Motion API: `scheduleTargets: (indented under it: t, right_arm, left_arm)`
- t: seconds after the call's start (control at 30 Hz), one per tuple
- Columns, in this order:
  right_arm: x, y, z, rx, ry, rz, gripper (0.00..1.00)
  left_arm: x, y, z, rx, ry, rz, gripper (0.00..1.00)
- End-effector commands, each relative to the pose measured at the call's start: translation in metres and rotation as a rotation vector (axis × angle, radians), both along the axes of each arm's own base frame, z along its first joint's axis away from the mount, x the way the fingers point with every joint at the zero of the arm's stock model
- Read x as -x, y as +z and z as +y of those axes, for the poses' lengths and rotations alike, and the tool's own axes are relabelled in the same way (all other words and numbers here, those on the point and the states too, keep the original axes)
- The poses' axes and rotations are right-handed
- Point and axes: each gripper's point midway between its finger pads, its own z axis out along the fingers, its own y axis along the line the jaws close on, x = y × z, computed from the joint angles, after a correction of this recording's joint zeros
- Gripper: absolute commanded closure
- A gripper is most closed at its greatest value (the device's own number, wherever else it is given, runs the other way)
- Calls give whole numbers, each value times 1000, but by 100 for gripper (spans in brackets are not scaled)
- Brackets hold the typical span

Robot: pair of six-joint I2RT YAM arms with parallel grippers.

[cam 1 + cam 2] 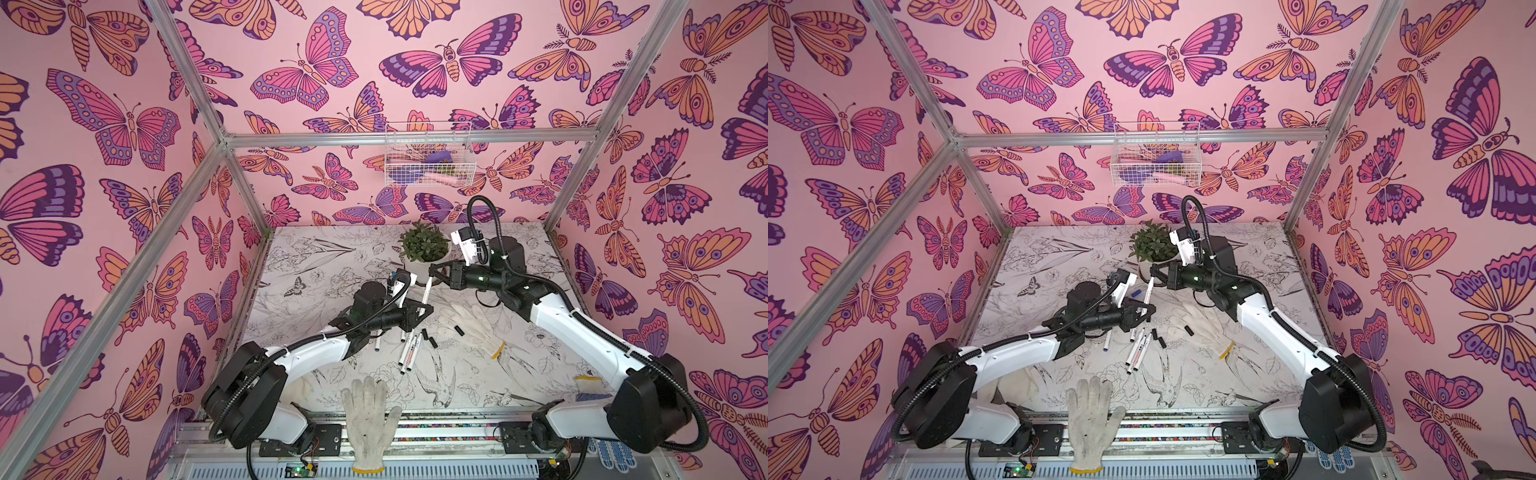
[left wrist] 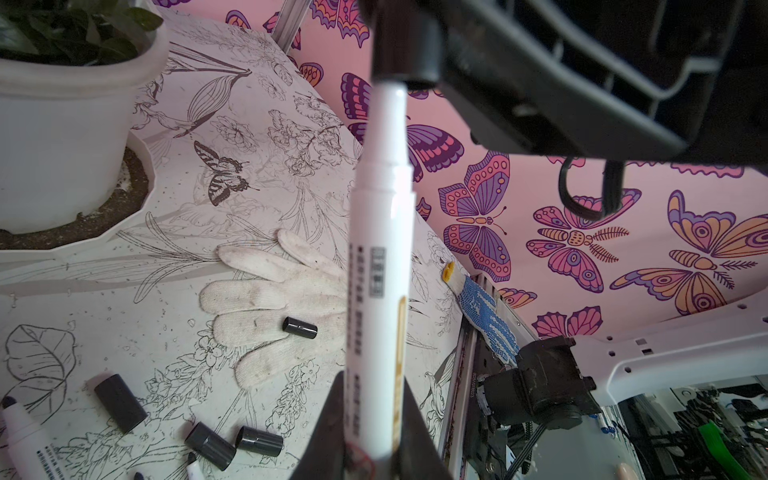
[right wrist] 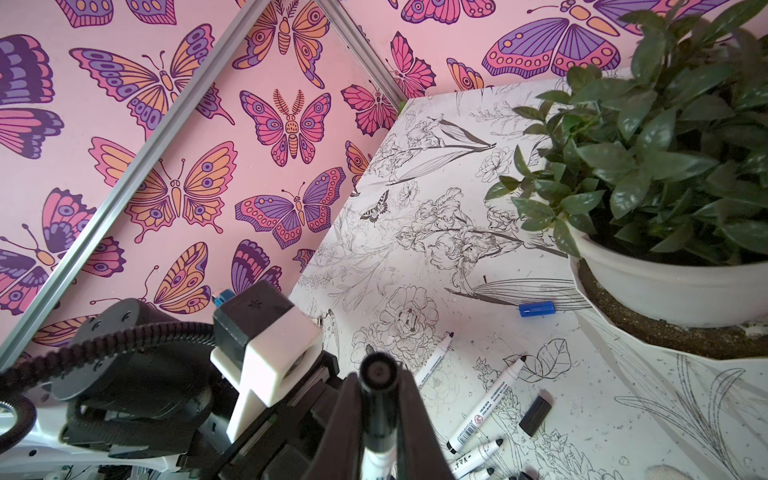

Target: Insert the pens into the pen caps

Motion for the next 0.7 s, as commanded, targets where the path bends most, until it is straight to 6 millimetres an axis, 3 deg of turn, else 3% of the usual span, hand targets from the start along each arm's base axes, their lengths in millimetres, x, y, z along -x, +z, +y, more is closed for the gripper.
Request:
scheduleTargets:
  t: [0.0,0.33,0.67]
  right_arm:
    - [48,-26,6,30,155,152,100]
    - [40,-31,-4,18,103,174,100]
    - [57,-27,4,-39,205,201,100]
  left_arm:
    - [-36,27,16,56,164,-79,100]
    - [-35,24,16,52,161,-74,100]
    - [-36,24,15,50,155,-72,100]
